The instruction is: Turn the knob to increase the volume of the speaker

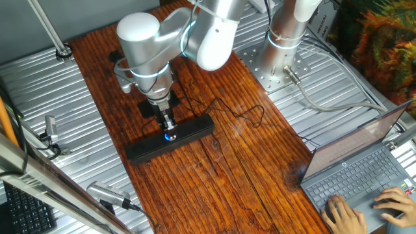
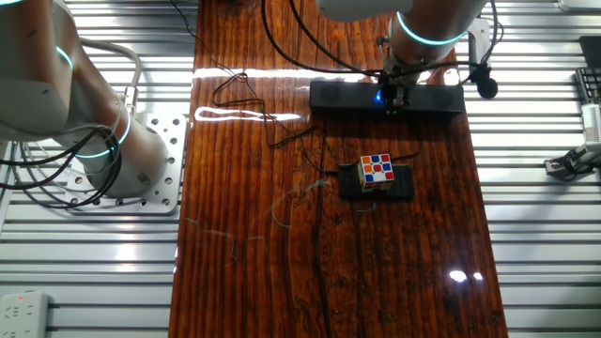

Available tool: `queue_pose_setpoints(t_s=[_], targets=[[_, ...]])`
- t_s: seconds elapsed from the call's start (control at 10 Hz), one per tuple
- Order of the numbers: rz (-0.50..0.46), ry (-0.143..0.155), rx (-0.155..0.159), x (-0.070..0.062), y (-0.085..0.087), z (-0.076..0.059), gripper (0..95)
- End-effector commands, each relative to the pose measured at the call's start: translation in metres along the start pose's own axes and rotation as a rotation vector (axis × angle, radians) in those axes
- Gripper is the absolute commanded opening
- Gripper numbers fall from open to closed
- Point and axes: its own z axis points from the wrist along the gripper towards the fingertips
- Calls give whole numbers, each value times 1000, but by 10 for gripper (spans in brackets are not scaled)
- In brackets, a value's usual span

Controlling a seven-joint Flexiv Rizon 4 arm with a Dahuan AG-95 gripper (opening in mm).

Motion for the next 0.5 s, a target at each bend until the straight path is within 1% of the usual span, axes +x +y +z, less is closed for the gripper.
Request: queue_pose_setpoints(t_s=[0.1, 0.2, 0.3, 0.4, 0.5], targets=[[-29, 0, 26, 0, 0, -4, 380], [-56, -1, 45, 0, 0, -6, 380], [-120, -6, 76, 1, 0, -10, 380], [-157, -3, 109, 1, 1, -12, 570], [-175, 0, 124, 1, 1, -13, 570]])
